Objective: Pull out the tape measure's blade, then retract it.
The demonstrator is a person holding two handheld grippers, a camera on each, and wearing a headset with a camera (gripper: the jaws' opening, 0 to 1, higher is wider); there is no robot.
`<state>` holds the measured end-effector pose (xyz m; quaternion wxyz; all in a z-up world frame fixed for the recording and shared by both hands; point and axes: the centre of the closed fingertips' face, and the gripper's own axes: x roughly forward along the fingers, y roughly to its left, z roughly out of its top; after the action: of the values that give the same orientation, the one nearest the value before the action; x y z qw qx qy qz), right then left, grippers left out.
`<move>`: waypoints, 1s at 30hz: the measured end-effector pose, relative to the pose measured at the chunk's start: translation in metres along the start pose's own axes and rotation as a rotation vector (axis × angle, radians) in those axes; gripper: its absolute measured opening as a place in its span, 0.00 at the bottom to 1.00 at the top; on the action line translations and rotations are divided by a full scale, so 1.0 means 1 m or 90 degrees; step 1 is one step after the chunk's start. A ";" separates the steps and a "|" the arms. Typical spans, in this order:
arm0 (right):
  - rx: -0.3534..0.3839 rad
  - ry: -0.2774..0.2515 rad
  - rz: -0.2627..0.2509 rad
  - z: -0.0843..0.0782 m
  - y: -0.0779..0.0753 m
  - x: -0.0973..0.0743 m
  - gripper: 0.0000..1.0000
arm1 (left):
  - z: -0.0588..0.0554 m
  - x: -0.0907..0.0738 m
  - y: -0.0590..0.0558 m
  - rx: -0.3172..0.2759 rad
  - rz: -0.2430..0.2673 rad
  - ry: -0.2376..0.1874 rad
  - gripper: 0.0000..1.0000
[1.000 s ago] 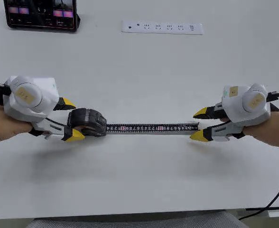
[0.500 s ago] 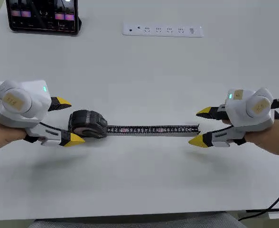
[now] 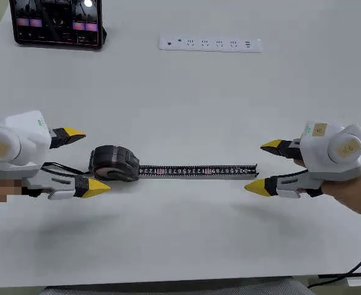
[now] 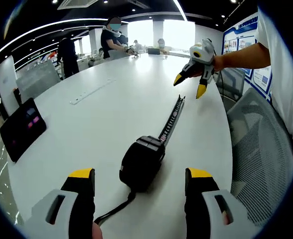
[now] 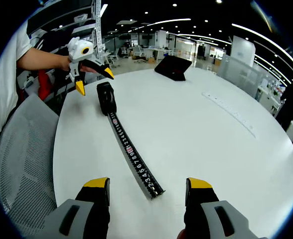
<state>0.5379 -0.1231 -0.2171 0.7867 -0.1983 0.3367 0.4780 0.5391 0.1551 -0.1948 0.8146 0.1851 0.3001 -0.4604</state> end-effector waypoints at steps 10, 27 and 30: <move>0.019 -0.031 -0.039 0.004 0.006 -0.006 0.65 | 0.001 -0.016 0.000 -0.037 0.047 -0.039 0.74; 0.051 -0.052 -0.062 -0.003 0.024 -0.017 0.71 | -0.009 -0.025 -0.017 -0.078 0.068 -0.061 0.77; 0.058 -0.057 -0.063 -0.004 0.028 -0.018 0.73 | -0.013 -0.026 -0.020 -0.087 0.073 -0.062 0.77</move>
<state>0.5064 -0.1240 -0.2061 0.8320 -0.1570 0.3123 0.4308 0.5074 0.1694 -0.1876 0.8638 0.1236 0.2800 -0.4002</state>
